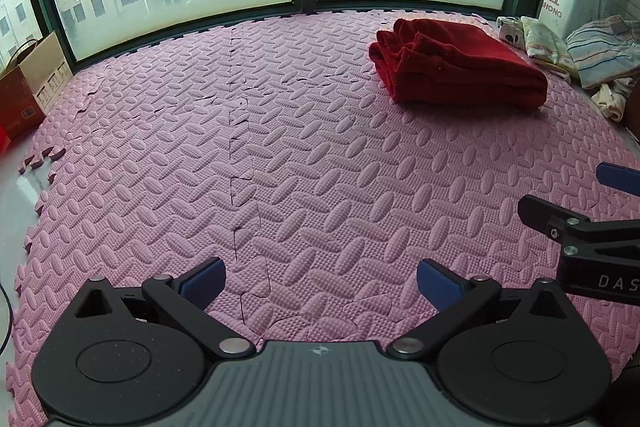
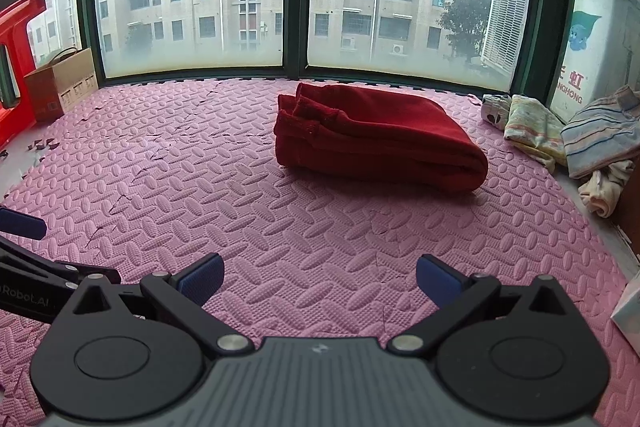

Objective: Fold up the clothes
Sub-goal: 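Move both grippers toward the crumpled red hoodie on the mat, then grasp the red hoodie with the left gripper while the right gripper grasps it too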

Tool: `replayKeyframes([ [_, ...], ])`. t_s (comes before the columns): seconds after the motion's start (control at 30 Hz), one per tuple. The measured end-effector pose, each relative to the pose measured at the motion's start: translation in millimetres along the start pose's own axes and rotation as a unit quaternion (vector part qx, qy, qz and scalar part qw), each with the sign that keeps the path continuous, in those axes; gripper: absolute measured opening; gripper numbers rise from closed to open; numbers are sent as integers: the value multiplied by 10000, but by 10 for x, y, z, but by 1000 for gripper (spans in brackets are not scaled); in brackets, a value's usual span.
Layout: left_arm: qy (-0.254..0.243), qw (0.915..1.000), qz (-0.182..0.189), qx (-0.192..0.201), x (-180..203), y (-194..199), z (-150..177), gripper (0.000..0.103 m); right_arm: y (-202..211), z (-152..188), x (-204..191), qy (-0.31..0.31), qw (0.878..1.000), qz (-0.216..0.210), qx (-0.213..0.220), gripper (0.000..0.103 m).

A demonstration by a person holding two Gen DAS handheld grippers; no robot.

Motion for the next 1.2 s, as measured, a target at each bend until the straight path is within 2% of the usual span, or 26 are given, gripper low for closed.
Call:
replayKeyframes([
  [0.67,-299,9993,-55,-213,259,-356,-335,103,-330,-175,298,-136,9992,122,-347,103],
  [1.2,-365,9990,-73,-261,258,-521,-564,103,-519,-475,359,102,9995,116,-263,103],
])
Point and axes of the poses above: each gripper's, at about its wrist camera, not at the fingertips, and y roughly against the way its jaws point, x to its right, z to its underside, the point moved 9 cm from there along -y, roughly the way its jaws point
